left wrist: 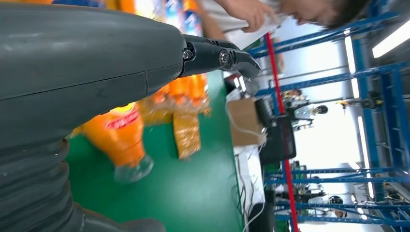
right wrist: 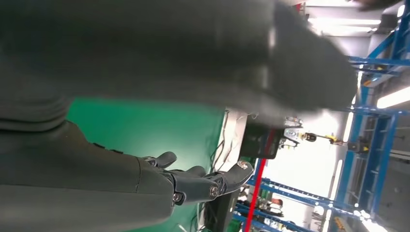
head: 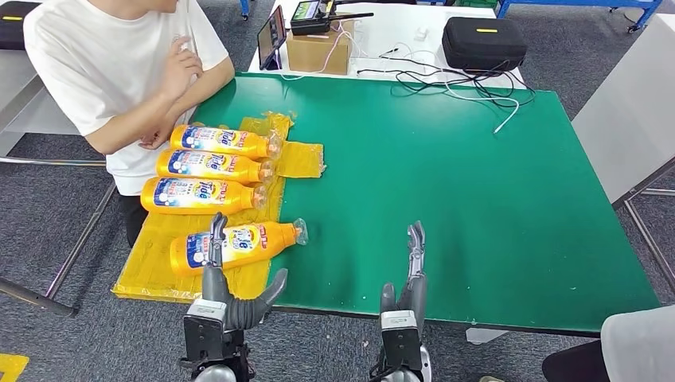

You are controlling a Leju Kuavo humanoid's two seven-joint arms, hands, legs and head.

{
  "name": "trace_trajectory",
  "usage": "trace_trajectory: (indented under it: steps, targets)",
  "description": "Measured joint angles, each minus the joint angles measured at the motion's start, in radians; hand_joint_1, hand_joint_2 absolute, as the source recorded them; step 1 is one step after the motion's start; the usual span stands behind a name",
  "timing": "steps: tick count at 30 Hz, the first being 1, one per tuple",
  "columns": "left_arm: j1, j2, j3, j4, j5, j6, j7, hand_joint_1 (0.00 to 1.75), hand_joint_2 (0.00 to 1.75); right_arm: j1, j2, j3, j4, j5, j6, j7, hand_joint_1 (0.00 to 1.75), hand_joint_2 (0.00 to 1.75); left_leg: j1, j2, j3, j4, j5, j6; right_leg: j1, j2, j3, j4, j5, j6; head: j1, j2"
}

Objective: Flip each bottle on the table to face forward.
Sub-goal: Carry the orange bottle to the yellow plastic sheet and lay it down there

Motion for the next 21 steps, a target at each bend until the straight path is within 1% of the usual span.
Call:
trace_trajectory:
  steps: [4,9,21]
  targets:
    - [-0.003,0.000,-0.017,0.026,0.100,0.001,-0.048,0.00,1.75,0.007,-0.011,0.012,-0.036,-0.006,0.001,-0.021,0.00,1.75,0.000,0.000,0.000,0.000,0.000,0.000,0.000,0.000,0.000,0.000,0.000,0.000,0.000,0.000]
    - [-0.018,-0.002,-0.020,0.034,0.191,0.020,-0.100,0.00,1.75,0.026,-0.006,0.006,-0.104,0.080,-0.002,-0.042,0.00,1.75,0.000,0.000,0.000,0.000,0.000,0.000,0.000,0.000,0.000,0.000,0.000,0.000,0.000,0.000]
    - [0.016,-0.038,0.034,-0.053,0.117,0.035,-0.112,0.00,1.75,0.062,-0.004,-0.010,-0.201,0.088,-0.006,-0.043,0.00,1.75,0.000,0.000,-0.001,0.000,0.000,0.000,0.000,0.000,0.000,0.000,0.000,0.000,0.000,0.000]
